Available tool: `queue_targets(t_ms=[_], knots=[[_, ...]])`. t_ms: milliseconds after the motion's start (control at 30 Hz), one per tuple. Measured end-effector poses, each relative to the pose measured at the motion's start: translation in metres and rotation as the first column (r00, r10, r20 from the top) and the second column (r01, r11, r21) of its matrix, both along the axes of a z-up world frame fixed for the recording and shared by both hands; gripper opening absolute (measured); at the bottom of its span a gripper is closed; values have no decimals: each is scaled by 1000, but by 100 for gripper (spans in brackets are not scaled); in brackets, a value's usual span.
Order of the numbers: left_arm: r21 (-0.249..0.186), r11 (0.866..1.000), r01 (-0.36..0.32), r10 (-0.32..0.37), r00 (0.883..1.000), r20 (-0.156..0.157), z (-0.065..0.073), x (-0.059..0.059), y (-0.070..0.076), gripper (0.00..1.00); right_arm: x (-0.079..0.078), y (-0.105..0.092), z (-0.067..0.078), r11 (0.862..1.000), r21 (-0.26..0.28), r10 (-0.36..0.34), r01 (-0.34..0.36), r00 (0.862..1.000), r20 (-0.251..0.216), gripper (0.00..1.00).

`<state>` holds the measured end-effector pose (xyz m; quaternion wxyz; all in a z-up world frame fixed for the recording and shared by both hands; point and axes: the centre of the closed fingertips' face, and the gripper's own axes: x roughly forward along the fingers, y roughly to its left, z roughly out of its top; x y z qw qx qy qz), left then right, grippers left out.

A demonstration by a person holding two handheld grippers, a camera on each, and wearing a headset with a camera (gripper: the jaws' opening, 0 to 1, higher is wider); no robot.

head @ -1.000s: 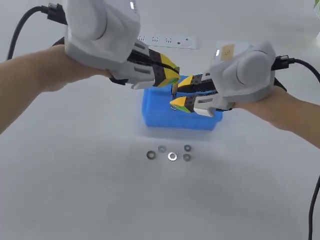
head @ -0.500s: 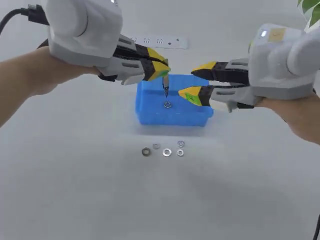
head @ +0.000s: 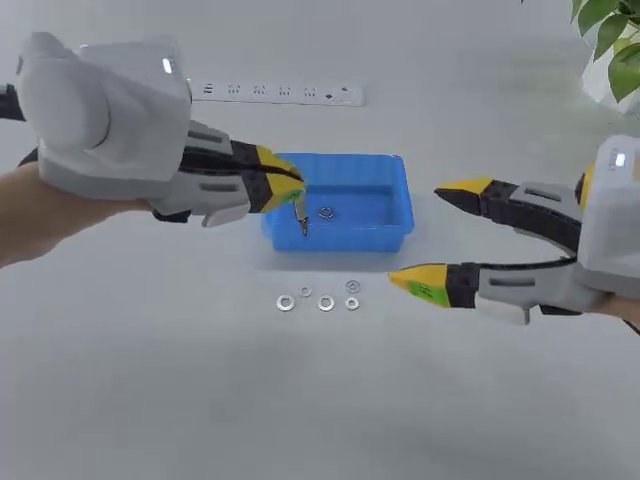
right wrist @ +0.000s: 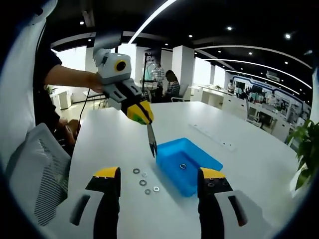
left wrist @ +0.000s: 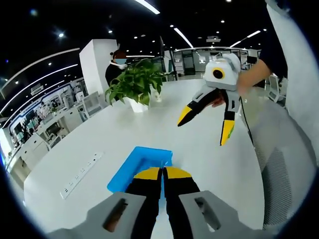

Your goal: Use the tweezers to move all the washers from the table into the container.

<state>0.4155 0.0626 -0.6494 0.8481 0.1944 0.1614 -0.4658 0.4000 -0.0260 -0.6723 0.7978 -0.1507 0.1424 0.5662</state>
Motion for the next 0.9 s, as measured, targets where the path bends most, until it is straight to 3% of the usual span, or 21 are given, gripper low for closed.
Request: queue_targets(t_ms=[167, 267, 367, 533, 633, 900], knots=[[3, 1000, -12, 12, 1000, -9, -9, -19, 9, 5, -21, -7, -5, 999, -19, 45, -46, 999, -18, 74], [2, 1000, -21, 21, 999, -32, -20, -27, 12, 5, -30, -9, -8, 998, -11, 64, -65, 997, -45, 79], [11, 1000, -27, 27, 999, -42, -30, -33, 13, 5, -38, -13, -15, 995, -38, 87, -90, 994, -60, 86], [2, 999, -52, 52, 998, -40, -39, -38, 14, 5, -53, -14, -24, 991, -41, 126, -130, 987, -101, 91], [6, 998, -55, 55, 997, -50, -46, -42, 14, 5, -62, -16, -34, 982, -87, 158, -169, 980, -121, 96], [-2, 999, -45, 45, 997, -61, -49, -45, 11, 5, -76, -12, -36, 977, -67, 188, -201, 969, -157, 100]])
